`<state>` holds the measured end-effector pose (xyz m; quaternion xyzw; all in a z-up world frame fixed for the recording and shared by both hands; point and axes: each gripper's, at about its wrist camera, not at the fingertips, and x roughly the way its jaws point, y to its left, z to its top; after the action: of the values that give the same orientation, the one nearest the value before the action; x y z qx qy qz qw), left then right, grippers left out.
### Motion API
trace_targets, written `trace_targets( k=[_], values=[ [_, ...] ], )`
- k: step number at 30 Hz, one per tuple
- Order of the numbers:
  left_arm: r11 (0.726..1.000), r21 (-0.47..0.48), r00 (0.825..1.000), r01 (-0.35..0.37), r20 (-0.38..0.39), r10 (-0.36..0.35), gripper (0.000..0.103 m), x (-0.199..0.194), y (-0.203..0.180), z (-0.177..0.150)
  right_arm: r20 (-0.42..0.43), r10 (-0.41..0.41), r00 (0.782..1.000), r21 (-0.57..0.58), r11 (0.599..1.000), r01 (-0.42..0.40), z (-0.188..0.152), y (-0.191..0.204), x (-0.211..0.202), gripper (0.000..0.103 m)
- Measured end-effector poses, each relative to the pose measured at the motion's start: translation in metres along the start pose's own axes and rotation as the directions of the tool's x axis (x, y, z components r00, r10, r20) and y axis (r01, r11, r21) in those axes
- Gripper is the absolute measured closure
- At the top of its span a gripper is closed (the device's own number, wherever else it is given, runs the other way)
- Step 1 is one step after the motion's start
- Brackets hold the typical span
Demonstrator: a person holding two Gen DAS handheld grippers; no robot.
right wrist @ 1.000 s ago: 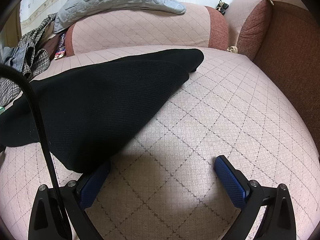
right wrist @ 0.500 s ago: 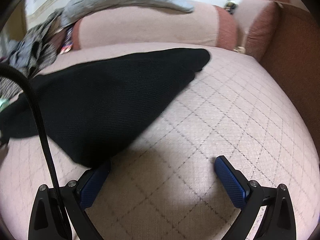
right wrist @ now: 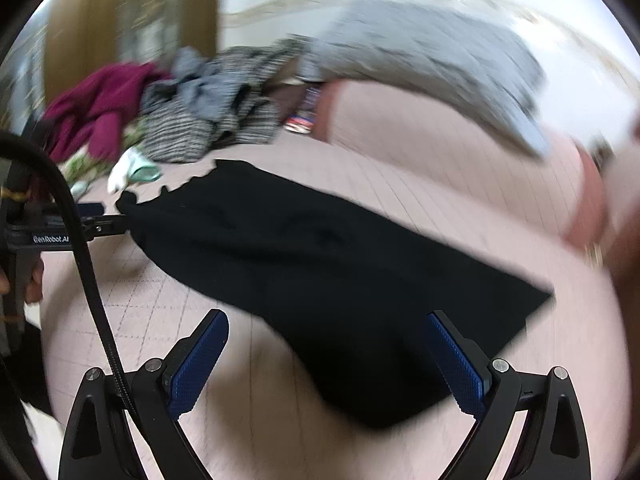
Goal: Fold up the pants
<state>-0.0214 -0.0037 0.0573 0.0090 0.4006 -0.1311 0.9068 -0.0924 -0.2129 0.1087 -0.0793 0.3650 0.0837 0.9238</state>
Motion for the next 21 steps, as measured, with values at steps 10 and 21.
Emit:
trace_targets(
  k=[10, 21],
  values=[
    [0.996, -0.014, 0.992, 0.083, -0.092, -0.084, 0.021, 0.027, -0.01, 0.01, -0.098, 0.158, 0.983, -0.284, 0.942, -0.179, 0.038, 0.02, 0.075, 0.018],
    [0.995, -0.079, 0.995, 0.061, -0.076, -0.067, 0.022, 0.013, 0.021, 0.008, -0.14, 0.266, 0.954, -0.212, 0.933, -0.292, 0.032, 0.034, 0.052, 0.095]
  ],
)
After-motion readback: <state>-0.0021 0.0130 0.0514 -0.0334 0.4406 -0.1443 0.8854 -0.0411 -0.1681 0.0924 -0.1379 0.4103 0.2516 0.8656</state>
